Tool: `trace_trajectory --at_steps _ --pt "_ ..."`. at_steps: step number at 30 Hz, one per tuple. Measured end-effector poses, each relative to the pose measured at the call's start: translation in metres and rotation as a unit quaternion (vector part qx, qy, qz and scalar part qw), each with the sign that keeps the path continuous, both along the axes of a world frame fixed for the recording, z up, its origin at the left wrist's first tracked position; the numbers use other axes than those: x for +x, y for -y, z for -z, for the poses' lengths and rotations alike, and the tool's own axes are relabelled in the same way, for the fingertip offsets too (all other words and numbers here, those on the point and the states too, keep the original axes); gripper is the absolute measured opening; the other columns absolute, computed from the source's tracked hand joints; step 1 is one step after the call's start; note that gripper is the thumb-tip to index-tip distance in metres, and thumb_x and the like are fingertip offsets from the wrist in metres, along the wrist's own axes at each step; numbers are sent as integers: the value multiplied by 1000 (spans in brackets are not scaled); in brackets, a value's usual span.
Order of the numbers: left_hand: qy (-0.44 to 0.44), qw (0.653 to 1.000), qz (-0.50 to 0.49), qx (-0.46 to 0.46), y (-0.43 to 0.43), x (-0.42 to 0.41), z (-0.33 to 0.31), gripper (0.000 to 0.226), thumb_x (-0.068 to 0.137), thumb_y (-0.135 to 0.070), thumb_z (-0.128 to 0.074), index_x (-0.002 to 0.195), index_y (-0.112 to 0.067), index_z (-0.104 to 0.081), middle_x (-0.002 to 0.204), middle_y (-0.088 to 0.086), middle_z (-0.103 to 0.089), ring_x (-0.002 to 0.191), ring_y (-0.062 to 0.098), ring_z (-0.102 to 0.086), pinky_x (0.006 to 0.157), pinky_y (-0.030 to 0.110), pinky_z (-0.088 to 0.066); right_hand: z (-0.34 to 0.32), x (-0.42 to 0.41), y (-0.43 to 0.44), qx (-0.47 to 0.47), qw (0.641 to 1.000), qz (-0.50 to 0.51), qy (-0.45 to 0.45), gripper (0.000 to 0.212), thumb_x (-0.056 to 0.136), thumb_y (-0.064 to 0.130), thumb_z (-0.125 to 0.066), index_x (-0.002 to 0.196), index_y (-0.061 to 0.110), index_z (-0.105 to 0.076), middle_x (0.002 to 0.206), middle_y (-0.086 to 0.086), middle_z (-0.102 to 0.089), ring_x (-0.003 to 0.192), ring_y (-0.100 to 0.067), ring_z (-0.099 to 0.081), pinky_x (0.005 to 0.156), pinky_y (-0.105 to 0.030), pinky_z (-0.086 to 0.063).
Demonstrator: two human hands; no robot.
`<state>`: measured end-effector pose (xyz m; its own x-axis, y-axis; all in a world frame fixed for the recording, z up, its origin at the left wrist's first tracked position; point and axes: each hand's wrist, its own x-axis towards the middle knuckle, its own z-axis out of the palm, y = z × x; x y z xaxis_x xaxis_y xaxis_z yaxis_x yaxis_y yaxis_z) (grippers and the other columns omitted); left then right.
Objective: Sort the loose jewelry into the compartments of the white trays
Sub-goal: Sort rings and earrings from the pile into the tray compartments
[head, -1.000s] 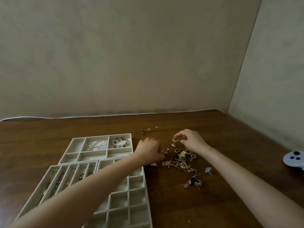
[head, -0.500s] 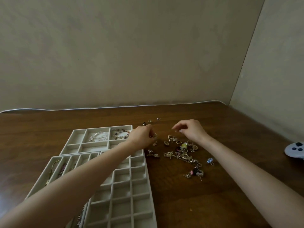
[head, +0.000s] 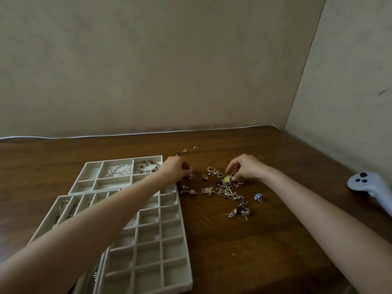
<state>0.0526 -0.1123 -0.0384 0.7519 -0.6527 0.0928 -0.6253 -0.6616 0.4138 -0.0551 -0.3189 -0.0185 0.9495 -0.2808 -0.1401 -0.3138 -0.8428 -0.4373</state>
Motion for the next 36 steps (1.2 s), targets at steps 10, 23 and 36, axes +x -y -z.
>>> trace_trajectory --at_steps 10,23,36 --pt "105 991 50 61 49 -3 -5 21 92 -32 -50 112 -27 -58 123 3 -54 121 25 -43 104 46 -31 2 4 -3 27 995 -4 94 28 89 12 -63 117 14 -64 117 -3 -61 88 -13 -65 74 -23 -54" --pt "44 998 40 -16 46 -1 -11 14 88 -24 -60 99 -14 -59 105 3 -64 96 19 -58 83 33 -47 -2 1 -15 248 957 5 153 25 94 0 -48 111 7 -64 95 -13 -68 76 -20 -70 66 -26 -58" --pt "52 994 88 -46 -45 -21 -28 14 85 -17 -65 95 -7 -66 100 5 -63 85 12 -56 74 21 -44 -8 17 -76 220 959 -41 174 13 87 3 -62 95 11 -68 91 -7 -67 74 -15 -67 63 -22 -55"
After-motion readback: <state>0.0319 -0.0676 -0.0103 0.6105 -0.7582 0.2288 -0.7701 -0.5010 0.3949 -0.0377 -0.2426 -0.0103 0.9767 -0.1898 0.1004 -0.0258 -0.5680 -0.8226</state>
